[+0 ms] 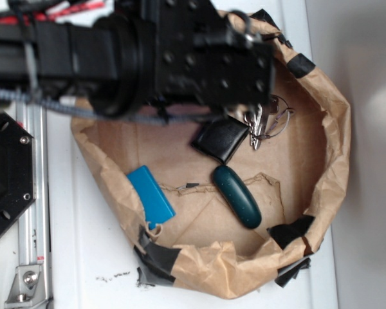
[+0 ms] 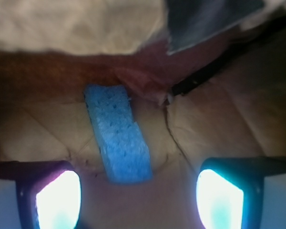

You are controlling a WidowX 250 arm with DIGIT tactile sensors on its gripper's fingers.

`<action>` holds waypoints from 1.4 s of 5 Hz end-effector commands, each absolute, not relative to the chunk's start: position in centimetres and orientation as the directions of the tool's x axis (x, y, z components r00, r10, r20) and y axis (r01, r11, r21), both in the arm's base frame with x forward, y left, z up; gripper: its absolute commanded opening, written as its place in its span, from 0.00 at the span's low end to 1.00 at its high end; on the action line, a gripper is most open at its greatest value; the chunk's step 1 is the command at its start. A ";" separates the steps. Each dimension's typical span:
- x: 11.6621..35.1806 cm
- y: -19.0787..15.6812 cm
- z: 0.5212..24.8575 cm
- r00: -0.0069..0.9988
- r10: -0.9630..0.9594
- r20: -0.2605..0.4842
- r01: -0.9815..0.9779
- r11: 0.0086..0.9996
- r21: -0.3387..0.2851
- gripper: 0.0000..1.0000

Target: Grab the blue sponge.

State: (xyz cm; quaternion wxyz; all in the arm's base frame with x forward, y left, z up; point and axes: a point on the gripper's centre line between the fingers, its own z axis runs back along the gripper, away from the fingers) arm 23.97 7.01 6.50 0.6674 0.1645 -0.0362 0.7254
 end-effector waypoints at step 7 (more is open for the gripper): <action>22.5 7.3 6.2 -0.063 0.908 0.413 -0.996 -0.081 0.027 1.00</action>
